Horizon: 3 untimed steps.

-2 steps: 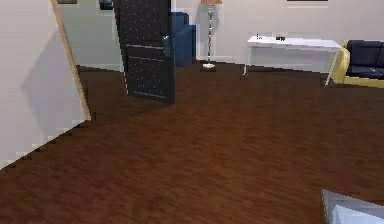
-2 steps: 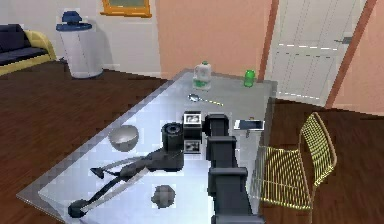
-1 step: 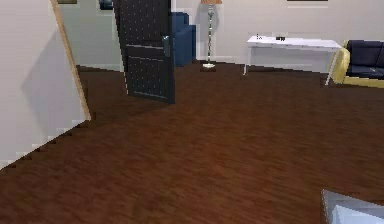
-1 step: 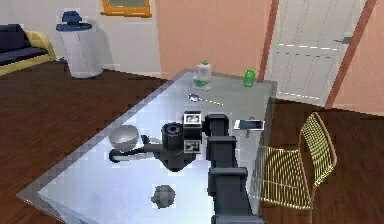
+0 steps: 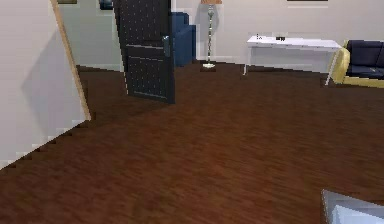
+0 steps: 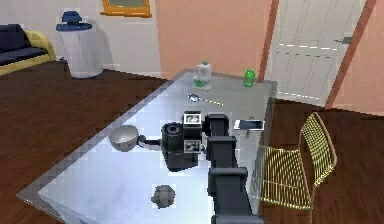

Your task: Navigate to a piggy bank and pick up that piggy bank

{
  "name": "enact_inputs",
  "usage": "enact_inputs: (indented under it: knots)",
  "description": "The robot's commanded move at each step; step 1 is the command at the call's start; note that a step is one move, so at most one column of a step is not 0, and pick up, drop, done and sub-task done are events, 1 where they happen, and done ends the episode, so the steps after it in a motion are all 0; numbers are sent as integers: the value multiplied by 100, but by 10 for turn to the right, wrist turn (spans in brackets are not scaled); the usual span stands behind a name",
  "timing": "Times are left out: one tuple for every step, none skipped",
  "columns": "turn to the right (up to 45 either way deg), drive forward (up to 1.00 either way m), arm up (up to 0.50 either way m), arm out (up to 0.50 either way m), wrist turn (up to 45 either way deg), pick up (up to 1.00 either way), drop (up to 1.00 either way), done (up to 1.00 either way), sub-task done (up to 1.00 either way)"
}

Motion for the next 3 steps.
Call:
enact_inputs:
  knots:
    - [0, 0, -30, 0, 0, 0, 0, 0, 0]
    - [0, 0, 0, 0, 0, 100, 0, 0, 0]
    - [0, 0, 10, 0, 0, 0, 0, 0, 0]
